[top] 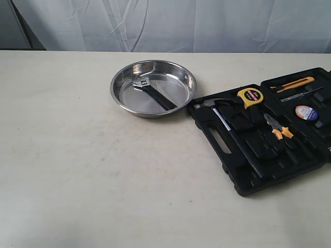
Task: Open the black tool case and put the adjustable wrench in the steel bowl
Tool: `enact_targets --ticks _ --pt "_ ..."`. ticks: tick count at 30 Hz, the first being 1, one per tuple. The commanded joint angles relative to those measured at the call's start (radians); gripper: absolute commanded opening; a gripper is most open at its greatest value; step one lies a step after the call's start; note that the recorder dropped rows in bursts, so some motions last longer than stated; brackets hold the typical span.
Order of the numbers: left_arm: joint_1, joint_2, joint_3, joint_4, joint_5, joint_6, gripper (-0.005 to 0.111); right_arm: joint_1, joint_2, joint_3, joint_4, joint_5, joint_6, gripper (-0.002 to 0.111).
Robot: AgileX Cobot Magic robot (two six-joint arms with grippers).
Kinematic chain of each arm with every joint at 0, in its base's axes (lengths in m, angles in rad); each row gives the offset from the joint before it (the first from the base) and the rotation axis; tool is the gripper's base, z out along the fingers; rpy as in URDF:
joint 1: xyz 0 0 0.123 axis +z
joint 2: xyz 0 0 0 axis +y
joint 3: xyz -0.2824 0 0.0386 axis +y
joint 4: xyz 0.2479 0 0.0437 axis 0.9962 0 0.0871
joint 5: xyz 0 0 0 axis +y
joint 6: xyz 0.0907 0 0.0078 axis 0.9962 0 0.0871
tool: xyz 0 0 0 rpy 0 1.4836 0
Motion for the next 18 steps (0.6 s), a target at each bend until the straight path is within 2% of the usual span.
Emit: enact_targets --ticks 1,6,18 --pt "0.004 -0.003 -0.003 0.004 -0.008 -0.002 0.0 -0.105 -0.058 0.002 -0.012 0.008 0.003 -0.001" --pt "0.004 -0.003 -0.003 0.004 -0.008 -0.002 0.0 -0.178 -0.068 0.002 -0.011 0.008 0.003 -0.001" --pt "0.004 -0.003 -0.003 0.004 -0.008 -0.002 0.0 -0.178 -0.068 0.002 -0.015 0.006 0.003 -0.001"
